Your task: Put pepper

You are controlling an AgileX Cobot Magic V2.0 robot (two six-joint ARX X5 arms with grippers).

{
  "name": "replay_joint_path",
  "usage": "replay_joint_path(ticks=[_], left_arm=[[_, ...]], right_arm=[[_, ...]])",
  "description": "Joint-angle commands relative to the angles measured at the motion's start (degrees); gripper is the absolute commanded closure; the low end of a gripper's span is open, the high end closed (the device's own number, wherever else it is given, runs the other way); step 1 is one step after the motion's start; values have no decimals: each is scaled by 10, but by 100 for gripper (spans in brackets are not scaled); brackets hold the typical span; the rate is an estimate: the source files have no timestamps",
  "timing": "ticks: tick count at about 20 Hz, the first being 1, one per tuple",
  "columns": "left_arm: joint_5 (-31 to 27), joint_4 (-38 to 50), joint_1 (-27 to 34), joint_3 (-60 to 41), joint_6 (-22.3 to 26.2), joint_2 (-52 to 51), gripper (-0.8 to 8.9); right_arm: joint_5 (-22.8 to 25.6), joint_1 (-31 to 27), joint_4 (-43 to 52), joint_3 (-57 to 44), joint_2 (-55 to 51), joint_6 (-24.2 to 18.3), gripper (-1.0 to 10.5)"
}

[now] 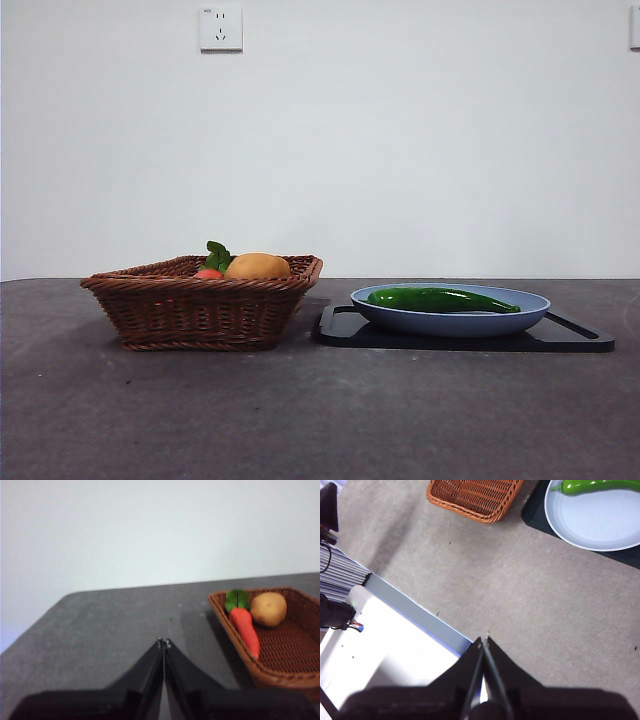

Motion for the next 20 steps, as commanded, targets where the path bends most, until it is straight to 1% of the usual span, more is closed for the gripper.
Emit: replay_joint_path(ticks=[1,4,6,11,20], left_arm=[[1,-25,2,-6,-8,-3,806],[1,-94,2,-6,-14,-3,806],[3,-123,2,-6,-14,-3,806],[2,-107,2,-6,-14,-3,806],[2,-106,2,-6,-14,-3,806]], right_arm=[[0,2,5,10,5,3,935],[0,2,5,10,5,3,935],[0,2,5,10,5,3,935],[0,2,5,10,5,3,935],[0,2,5,10,5,3,935]])
